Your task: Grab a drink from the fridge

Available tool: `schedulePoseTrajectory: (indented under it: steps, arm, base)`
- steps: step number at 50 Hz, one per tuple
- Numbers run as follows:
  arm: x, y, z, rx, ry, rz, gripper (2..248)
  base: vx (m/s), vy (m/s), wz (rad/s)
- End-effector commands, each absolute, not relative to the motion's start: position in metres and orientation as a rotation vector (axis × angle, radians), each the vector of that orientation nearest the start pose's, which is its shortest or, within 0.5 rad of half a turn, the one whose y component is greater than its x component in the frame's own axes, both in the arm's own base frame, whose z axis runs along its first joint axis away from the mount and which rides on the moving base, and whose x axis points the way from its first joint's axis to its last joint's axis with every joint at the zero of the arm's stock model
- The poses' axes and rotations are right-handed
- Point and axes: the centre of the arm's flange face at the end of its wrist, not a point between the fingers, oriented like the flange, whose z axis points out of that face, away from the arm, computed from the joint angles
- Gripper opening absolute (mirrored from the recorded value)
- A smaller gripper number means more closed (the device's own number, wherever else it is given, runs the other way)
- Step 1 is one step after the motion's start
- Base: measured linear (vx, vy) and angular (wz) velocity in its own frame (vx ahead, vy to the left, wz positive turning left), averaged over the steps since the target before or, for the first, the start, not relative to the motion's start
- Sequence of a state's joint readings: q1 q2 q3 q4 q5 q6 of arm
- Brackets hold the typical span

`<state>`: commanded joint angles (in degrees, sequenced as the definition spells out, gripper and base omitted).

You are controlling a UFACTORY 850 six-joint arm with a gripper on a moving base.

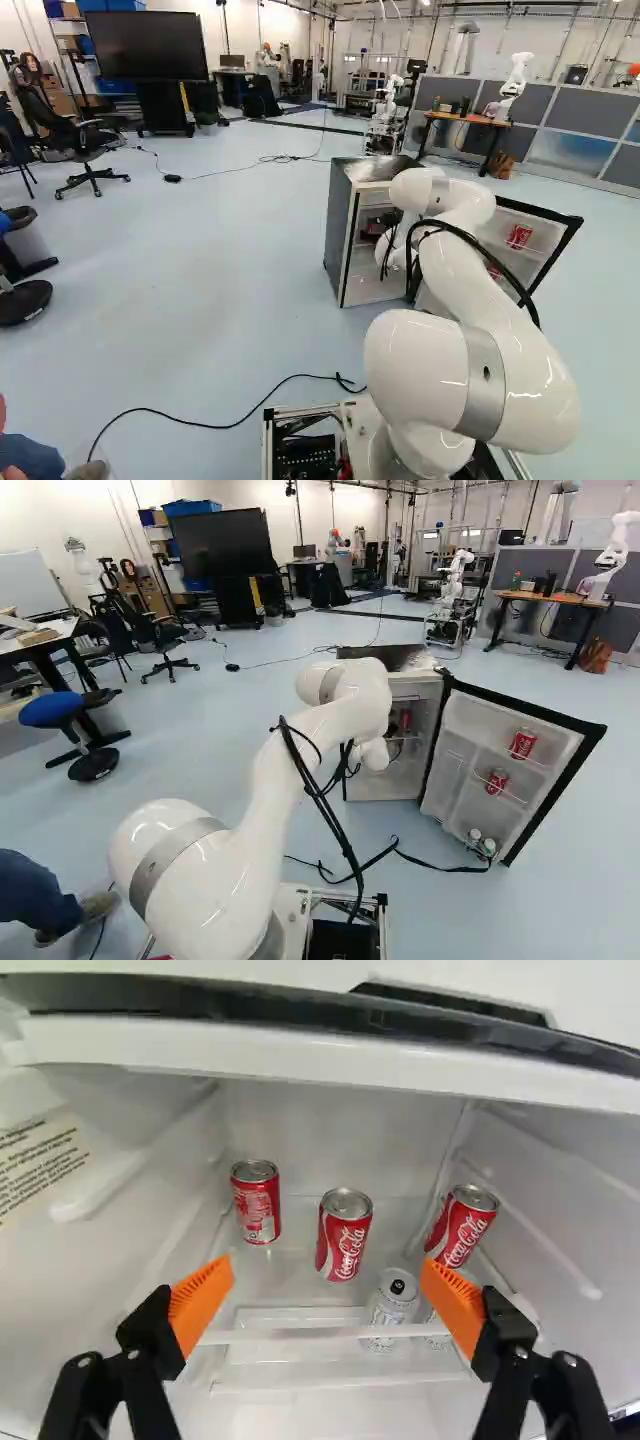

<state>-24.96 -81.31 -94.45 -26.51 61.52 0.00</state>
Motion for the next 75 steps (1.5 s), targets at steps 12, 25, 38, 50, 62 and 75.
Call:
schedulePoseTrajectory:
  steps: [12, 25, 38, 50, 62, 75]
  arm:
    - [0.658, -0.267, 0.013, -2.599, -0.121, -1.890, 247]
    - [0.670, -0.267, 0.006, -2.607, -0.137, -1.889, 247]
    - [0.684, -0.269, 0.000, -2.589, -0.156, -1.925, 247]
    - [0.693, -0.275, -0.004, -2.576, -0.161, -1.960, 247]
    - [0.699, -0.283, -0.009, -2.565, -0.161, -1.995, 247]
    - [0.708, -0.286, -0.013, -2.549, -0.172, -2.028, 247]
  base:
    - [0.000, 0.000, 0.000]
    - [0.000, 0.000, 0.000]
    - [0.000, 0.000, 0.000]
    - [0.000, 0.000, 0.000]
    - [0.000, 0.000, 0.000]
    - [0.000, 0.000, 0.000]
